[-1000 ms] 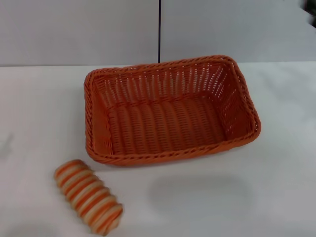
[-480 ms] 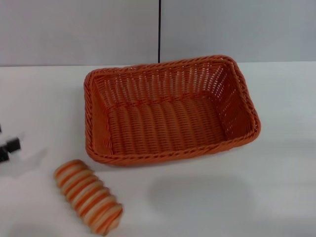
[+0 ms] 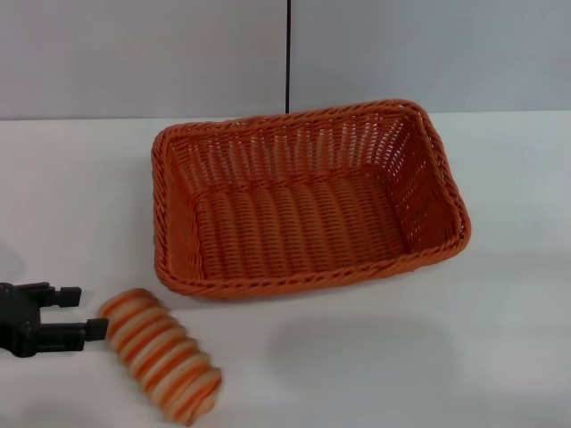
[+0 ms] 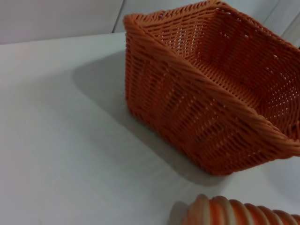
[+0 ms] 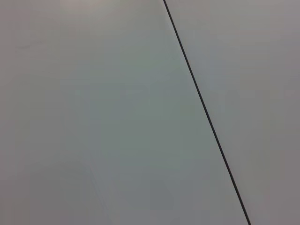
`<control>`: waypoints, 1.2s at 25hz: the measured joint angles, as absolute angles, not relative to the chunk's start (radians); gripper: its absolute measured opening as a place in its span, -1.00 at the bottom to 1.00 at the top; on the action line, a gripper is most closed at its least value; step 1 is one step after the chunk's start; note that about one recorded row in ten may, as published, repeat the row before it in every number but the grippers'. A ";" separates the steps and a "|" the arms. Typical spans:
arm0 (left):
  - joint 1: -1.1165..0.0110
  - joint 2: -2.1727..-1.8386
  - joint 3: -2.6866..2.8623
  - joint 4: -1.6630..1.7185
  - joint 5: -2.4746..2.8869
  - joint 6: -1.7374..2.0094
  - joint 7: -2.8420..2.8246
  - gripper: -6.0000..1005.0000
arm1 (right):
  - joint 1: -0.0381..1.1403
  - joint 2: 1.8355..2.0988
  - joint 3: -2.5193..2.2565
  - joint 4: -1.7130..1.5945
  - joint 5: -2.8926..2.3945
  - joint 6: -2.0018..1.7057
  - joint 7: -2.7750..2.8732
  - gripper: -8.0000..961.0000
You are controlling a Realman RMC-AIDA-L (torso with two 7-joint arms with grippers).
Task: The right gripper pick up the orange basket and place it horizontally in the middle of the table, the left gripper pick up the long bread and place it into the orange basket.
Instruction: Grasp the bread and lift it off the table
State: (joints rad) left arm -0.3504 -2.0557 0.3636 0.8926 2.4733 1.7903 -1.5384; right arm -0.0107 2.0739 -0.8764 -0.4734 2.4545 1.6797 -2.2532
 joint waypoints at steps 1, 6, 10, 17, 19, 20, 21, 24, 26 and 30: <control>-0.351 -2.057 0.353 0.867 2.463 1.777 -1.535 0.62 | -0.010 2.074 -0.875 -0.468 2.454 1.677 -2.256 0.09; -0.341 -2.057 0.333 0.803 2.413 1.751 -1.498 0.62 | -0.011 2.071 -0.872 -0.465 2.454 1.677 -2.255 0.09; -0.339 -2.056 0.334 0.769 2.408 1.728 -1.473 0.62 | -0.011 2.071 -0.872 -0.454 2.454 1.676 -2.255 0.09; -0.348 -2.056 0.342 0.736 2.412 1.703 -1.468 0.61 | -0.011 2.071 -0.859 -0.441 2.454 1.675 -2.257 0.09; -0.351 -2.056 0.345 0.730 2.413 1.702 -1.468 0.61 | -0.012 2.071 -0.859 -0.437 2.454 1.674 -2.258 0.09; -0.353 -2.056 0.351 0.729 2.413 1.701 -1.467 0.61 | -0.012 2.071 -0.859 -0.434 2.454 1.674 -2.258 0.09; -0.353 -2.057 0.373 0.728 2.413 1.694 -1.461 0.61 | -0.011 2.071 -0.859 -0.424 2.454 1.674 -2.258 0.09; -0.352 -2.059 0.390 0.725 2.412 1.685 -1.456 0.61 | -0.011 2.070 -0.859 -0.418 2.454 1.674 -2.258 0.09; -0.352 -2.059 0.396 0.717 2.411 1.673 -1.455 0.61 | -0.014 2.069 -0.859 -0.416 2.454 1.674 -2.258 0.09; -0.353 -2.058 0.391 0.709 2.408 1.661 -1.454 0.61 | -0.018 2.069 -0.859 -0.416 2.455 1.675 -2.258 0.09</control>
